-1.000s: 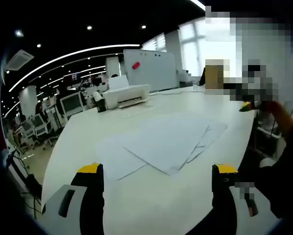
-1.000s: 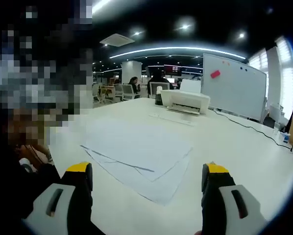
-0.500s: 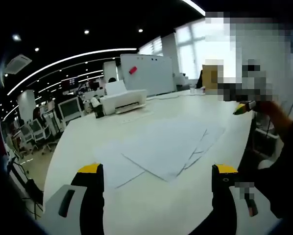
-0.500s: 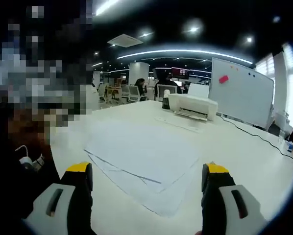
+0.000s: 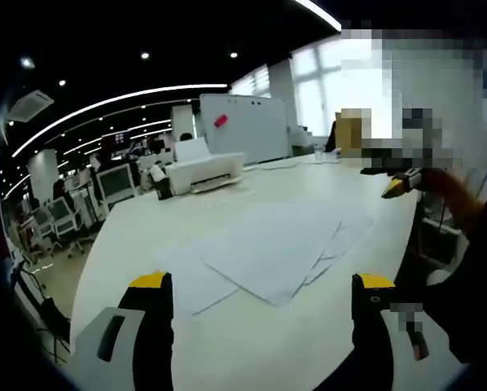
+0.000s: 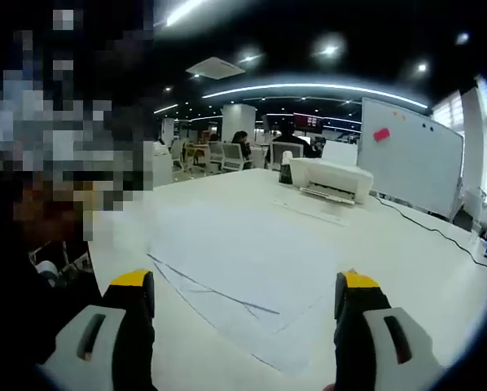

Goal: Organize the stack of printing papers by aligning and flattening the scattered papers on the table

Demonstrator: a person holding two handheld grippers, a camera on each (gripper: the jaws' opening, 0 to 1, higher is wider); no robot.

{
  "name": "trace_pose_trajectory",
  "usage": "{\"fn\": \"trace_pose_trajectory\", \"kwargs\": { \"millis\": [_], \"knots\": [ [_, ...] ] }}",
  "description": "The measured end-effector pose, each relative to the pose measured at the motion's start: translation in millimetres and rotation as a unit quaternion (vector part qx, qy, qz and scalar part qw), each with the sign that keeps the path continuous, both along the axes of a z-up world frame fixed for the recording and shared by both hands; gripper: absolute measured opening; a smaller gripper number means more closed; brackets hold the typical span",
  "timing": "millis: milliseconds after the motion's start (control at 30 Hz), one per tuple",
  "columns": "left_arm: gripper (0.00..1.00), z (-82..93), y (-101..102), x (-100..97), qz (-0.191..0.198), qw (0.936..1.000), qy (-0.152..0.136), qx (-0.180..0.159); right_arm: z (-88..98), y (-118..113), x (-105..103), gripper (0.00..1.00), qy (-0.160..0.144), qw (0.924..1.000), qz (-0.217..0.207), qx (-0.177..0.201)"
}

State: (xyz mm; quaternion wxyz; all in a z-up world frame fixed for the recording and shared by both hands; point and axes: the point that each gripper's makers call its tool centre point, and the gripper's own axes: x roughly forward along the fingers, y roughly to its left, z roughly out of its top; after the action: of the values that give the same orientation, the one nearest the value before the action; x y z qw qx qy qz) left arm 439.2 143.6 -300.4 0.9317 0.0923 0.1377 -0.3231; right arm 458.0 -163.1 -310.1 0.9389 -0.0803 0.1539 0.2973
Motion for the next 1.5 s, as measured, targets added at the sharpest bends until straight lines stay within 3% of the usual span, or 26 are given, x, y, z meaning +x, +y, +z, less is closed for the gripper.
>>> {"fn": "trace_pose_trajectory", "kwargs": {
  "millis": [767,933,1133,1333,1500],
  "knots": [
    [0.9,-2.7,4,3.6,0.008,0.9999,-0.007,-0.013,-18.3,34,24,0.84,0.003,0.9997,0.022,0.005],
    [0.91,0.1,4,6.8,0.01,0.9998,-0.011,-0.016,-12.7,43,26,0.85,-0.002,0.9989,0.032,0.033],
    [0.91,-2.0,3,6.9,0.011,0.9997,-0.017,-0.014,-18.8,43,33,0.84,-0.013,0.9996,0.021,0.009],
    [0.93,-4.0,-1,4.3,0.006,0.9992,-0.012,-0.037,-27.0,47,40,0.84,-0.01,0.9998,0.015,0.013],
    [0.95,-7.6,0,4.0,0.008,0.9993,-0.008,-0.036,-33.4,49,46,0.83,-0.008,0.9999,0.006,0.009]
  ]
}}
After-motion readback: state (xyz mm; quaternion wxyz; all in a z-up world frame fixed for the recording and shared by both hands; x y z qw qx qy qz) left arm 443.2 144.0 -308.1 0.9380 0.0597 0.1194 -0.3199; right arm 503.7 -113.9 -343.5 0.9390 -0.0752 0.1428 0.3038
